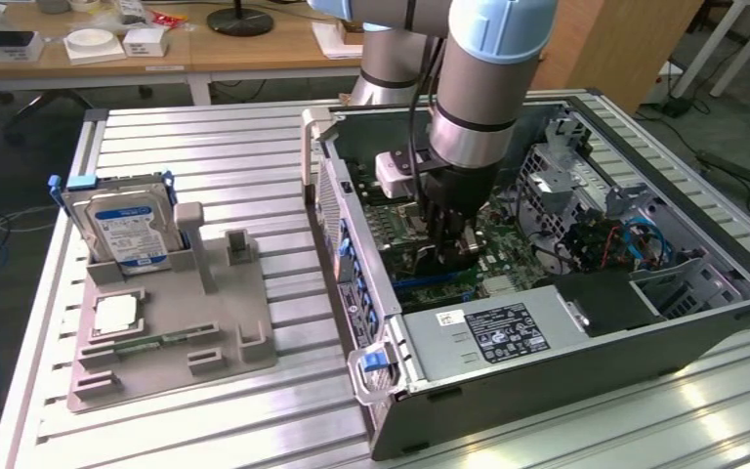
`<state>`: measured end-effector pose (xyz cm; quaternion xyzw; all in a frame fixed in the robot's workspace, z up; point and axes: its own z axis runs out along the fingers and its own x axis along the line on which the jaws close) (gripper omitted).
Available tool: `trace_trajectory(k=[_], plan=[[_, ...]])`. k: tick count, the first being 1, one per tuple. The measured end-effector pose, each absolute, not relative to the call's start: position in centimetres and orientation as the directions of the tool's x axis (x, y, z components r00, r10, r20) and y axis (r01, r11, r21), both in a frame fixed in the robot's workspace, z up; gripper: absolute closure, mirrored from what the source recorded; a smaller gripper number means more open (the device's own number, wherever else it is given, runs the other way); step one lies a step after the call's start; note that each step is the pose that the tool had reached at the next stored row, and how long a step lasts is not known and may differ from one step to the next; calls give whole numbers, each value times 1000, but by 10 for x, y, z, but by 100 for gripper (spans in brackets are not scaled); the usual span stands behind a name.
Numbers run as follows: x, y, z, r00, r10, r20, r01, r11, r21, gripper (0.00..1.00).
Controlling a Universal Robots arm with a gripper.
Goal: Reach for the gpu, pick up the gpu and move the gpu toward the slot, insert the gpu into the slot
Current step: 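Insert the gpu into the slot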
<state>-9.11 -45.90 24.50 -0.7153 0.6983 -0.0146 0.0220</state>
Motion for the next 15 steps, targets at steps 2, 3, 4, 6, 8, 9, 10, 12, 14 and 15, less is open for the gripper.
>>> trace_trajectory(k=[2,3,4,6,8,9,10,12,14,15], plan=[[-91,-459,245,24,-1000,-10,-998,-24,-52,73],[-91,-459,245,24,-1000,-10,-998,-24,-52,73],[-91,-459,245,24,-1000,-10,-998,-24,-52,73],[-91,-459,244,24,-1000,-10,-998,-24,-52,73],[-92,-459,244,24,-1000,-10,-998,-24,-52,73],[-92,-459,243,24,-1000,-10,-998,-24,-52,73],[-92,-459,243,24,-1000,-10,-998,-24,-52,73],[-92,-459,243,24,-1000,-10,-998,-24,-52,73],[-92,-459,243,24,-1000,-10,-998,-24,-52,73],[-92,-459,243,24,-1000,-10,-998,-24,-52,73]])
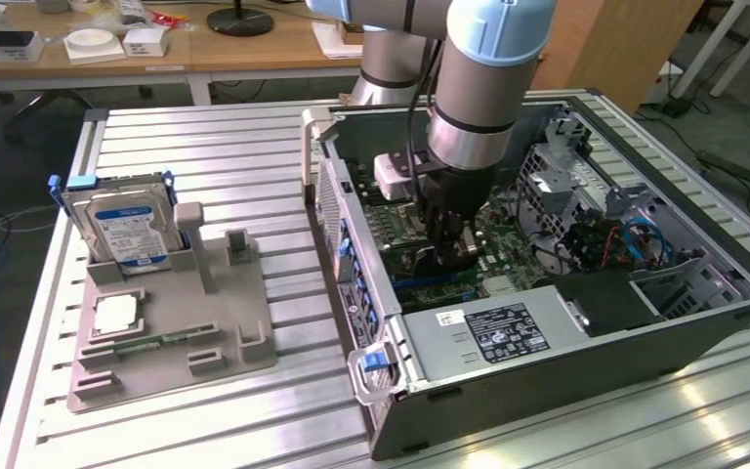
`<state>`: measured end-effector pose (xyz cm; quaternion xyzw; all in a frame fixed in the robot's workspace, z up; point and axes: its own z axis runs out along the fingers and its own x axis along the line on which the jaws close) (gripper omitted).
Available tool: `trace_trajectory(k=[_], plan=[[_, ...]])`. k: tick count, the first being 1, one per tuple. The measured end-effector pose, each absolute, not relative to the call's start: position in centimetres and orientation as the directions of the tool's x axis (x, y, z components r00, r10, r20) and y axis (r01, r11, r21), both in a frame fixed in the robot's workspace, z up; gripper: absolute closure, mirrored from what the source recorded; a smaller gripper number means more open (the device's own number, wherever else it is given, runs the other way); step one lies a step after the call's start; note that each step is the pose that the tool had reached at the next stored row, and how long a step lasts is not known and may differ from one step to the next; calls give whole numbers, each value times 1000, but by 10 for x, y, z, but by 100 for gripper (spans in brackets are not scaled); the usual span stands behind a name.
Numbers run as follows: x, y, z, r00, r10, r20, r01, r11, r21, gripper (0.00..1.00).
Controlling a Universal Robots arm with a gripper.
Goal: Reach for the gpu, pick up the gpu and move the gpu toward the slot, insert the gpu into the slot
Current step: 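Insert the gpu into the slot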
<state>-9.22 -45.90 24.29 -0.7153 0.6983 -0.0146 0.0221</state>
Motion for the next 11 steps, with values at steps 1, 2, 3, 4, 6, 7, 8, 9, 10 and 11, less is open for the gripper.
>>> trace_trajectory(k=[1,2,3,4,6,7,8,9,10,11], plan=[[-92,-459,242,24,-1000,-10,-998,-24,-52,73],[-92,-459,241,24,-1000,-10,-998,-24,-52,73],[-92,-459,240,24,-1000,-10,-998,-24,-52,73],[-92,-459,240,24,-1000,-10,-998,-24,-52,73],[-92,-459,240,24,-1000,-10,-998,-24,-52,73],[-92,-459,240,24,-1000,-10,-998,-24,-52,73],[-92,-459,240,24,-1000,-10,-998,-24,-52,73],[-92,-459,240,24,-1000,-10,-998,-24,-52,73],[-92,-459,240,24,-1000,-10,-998,-24,-52,73],[-92,-459,240,24,-1000,-10,-998,-24,-52,73]])
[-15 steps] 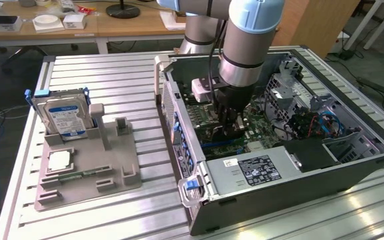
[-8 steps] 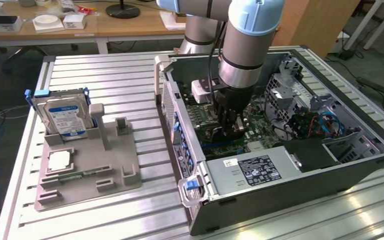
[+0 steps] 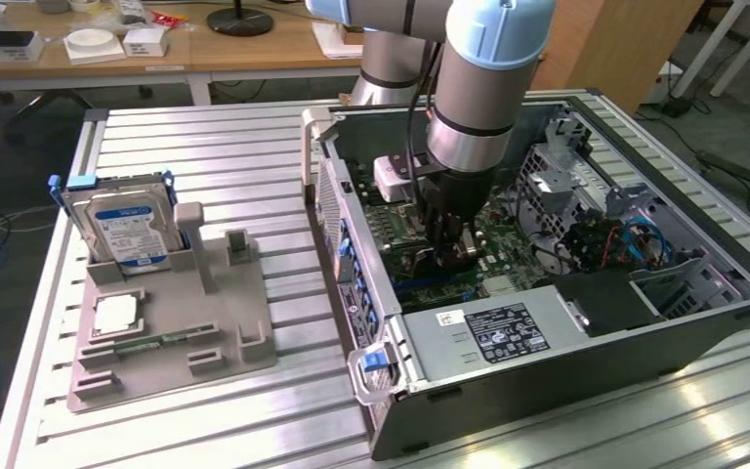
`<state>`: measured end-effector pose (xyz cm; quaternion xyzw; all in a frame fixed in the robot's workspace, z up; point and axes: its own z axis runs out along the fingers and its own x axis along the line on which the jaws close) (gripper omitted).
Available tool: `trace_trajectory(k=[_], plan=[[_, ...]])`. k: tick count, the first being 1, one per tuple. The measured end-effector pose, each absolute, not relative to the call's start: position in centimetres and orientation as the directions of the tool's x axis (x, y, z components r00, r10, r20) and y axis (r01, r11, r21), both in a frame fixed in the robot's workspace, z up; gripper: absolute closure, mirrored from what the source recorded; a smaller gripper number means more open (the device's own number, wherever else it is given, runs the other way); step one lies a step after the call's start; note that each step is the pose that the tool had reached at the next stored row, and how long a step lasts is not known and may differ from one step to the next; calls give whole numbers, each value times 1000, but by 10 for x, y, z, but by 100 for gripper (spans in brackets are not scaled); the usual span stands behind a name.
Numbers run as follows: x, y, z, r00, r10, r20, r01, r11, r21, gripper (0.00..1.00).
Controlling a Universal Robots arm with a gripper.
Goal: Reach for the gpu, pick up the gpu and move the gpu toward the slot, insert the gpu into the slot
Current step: 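Insert the gpu into the slot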
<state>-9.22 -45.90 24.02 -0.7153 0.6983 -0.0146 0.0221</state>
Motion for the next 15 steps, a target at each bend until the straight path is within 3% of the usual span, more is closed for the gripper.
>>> trace_trajectory(k=[15], plan=[[-92,-459,238,24,-1000,-10,-998,-24,-52,73]])
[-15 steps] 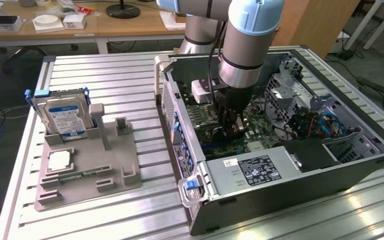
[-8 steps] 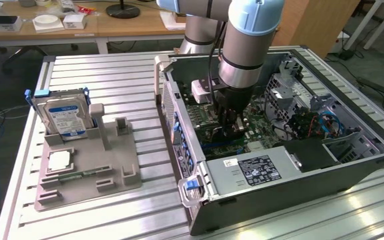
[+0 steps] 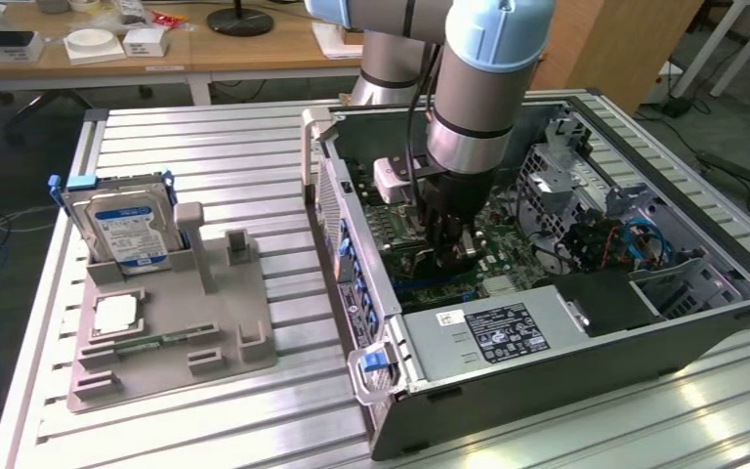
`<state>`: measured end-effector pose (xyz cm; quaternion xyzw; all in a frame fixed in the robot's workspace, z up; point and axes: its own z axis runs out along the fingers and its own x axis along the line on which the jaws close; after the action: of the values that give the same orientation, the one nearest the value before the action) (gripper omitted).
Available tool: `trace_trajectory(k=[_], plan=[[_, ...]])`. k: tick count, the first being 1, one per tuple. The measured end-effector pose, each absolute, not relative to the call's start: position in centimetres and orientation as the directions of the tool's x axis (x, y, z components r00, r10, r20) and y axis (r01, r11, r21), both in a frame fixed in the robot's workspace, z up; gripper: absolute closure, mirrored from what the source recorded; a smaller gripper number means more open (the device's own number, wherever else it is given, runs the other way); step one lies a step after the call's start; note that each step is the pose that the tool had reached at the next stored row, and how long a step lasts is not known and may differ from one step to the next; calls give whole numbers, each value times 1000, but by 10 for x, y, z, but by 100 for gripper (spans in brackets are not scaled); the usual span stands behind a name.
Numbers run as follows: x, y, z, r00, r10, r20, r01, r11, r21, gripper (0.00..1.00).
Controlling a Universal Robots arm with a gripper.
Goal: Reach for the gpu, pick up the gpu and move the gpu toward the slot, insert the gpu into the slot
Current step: 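Insert the gpu into the slot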
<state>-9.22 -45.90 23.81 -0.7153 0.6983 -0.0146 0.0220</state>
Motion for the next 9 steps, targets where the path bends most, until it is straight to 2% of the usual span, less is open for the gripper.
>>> trace_trajectory(k=[9], plan=[[-92,-459,234,24,-1000,-10,-998,-24,-52,73]])
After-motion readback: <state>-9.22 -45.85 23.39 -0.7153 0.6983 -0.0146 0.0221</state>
